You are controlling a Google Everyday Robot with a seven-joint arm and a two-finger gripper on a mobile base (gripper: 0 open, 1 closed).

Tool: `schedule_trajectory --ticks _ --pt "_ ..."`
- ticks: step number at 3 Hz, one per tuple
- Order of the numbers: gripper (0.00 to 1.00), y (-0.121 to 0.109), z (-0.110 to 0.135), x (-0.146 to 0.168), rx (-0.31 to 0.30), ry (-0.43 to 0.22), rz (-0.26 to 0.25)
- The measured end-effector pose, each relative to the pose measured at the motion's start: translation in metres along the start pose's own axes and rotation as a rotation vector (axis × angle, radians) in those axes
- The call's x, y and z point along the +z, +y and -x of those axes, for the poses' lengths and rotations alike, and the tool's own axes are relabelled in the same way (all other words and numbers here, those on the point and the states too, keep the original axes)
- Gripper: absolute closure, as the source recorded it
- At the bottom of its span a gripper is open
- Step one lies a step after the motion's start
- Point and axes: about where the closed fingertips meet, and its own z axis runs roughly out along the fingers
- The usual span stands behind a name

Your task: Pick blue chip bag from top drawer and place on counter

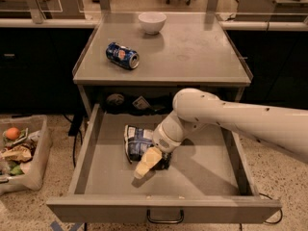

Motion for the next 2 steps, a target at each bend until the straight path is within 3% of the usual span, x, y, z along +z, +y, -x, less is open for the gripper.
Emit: schedule_trajectory --ticks 1,2 --pt "0.00 0.000 0.002 0.001 -0.002 0.001 -0.011" --pt "0.00 -0.003 0.017 -0.004 -0.017 -0.015 -0.086"
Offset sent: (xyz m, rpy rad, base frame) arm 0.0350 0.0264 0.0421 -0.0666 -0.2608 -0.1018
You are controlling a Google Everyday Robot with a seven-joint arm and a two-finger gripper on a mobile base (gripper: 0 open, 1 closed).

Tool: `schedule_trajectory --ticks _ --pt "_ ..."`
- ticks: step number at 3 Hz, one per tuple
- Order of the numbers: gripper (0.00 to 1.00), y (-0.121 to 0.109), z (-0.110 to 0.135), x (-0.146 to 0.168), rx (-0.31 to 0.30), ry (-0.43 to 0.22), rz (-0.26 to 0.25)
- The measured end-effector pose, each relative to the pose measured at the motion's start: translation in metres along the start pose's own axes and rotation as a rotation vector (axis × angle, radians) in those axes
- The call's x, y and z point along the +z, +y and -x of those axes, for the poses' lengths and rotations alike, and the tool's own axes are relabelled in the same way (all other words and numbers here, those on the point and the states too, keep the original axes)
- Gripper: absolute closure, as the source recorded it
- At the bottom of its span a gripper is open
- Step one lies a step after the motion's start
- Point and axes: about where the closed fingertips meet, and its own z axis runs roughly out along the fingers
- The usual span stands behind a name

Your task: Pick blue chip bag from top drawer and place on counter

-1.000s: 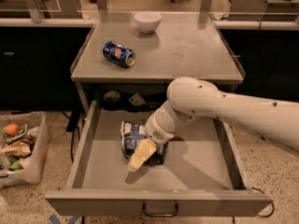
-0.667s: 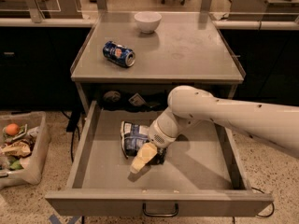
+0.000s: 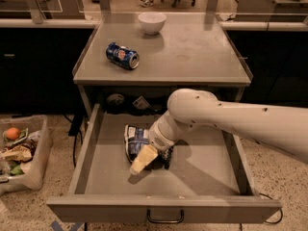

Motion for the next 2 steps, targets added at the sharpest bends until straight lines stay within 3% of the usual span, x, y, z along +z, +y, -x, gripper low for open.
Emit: schedule_trajectory --ticks 1,2 --pt "0.00 -0.0018 0.0233 -0.0032 -0.017 -0.029 -0.109" --pt "0.00 -0.0032 0.0244 -0.0028 -0.007 -0.035 -0.112"
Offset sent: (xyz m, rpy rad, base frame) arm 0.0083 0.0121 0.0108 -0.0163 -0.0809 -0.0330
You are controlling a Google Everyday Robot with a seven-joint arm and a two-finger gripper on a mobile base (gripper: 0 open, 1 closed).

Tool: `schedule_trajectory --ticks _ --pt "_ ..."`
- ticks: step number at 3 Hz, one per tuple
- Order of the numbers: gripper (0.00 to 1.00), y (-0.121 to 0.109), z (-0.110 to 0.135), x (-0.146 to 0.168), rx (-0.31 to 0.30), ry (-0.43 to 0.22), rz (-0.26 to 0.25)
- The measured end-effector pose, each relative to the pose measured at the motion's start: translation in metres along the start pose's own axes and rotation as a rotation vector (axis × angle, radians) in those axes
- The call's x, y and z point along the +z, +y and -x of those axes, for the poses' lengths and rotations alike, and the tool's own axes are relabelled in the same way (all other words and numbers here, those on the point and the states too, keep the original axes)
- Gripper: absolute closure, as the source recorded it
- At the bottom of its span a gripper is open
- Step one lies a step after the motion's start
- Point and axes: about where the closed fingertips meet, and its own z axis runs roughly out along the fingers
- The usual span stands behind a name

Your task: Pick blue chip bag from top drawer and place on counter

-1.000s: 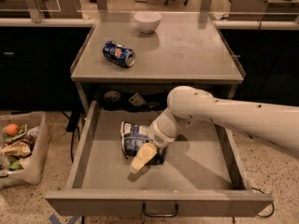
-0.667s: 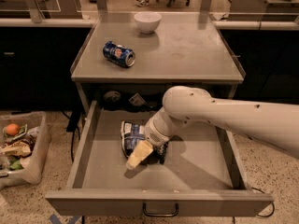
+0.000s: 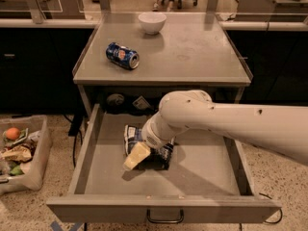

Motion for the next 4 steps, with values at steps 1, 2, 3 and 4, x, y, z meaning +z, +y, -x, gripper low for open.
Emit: schedule_trajectory --ticks 1,2,3,4 --pt "0.00 -0.004 -0.017 0.008 0.020 0.039 -0.004" --pt "0.00 -0.007 -0.047 0.030 0.038 0.140 -0.009" --pt "0.00 -0.007 -0.044 0.029 0.038 0.135 -0.012" --pt "0.16 -0.007 -0.044 0.029 0.037 0.134 -0.011"
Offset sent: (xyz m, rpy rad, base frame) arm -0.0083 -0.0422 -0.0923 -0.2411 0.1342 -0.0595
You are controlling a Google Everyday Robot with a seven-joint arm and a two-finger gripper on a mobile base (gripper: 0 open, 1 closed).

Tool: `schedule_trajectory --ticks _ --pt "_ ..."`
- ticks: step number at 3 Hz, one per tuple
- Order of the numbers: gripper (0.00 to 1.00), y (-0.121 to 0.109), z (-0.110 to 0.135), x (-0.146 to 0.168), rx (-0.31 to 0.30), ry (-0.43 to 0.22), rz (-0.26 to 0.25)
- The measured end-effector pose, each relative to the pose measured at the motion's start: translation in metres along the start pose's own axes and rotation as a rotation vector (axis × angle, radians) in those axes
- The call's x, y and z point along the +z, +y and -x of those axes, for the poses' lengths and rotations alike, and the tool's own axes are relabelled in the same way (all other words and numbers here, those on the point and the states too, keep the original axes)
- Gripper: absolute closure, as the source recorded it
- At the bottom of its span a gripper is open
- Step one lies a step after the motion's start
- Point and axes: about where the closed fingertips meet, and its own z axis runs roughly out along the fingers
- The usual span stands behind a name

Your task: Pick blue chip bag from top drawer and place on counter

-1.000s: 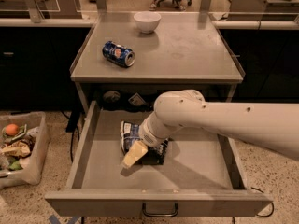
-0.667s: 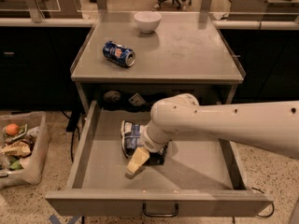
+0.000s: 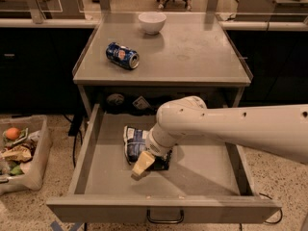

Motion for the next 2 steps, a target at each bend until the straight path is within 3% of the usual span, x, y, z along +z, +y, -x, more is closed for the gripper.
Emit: schedule_trajectory --ticks 2 --pt "0.64 0.0000 0.0000 0.0000 0.000 0.000 0.000"
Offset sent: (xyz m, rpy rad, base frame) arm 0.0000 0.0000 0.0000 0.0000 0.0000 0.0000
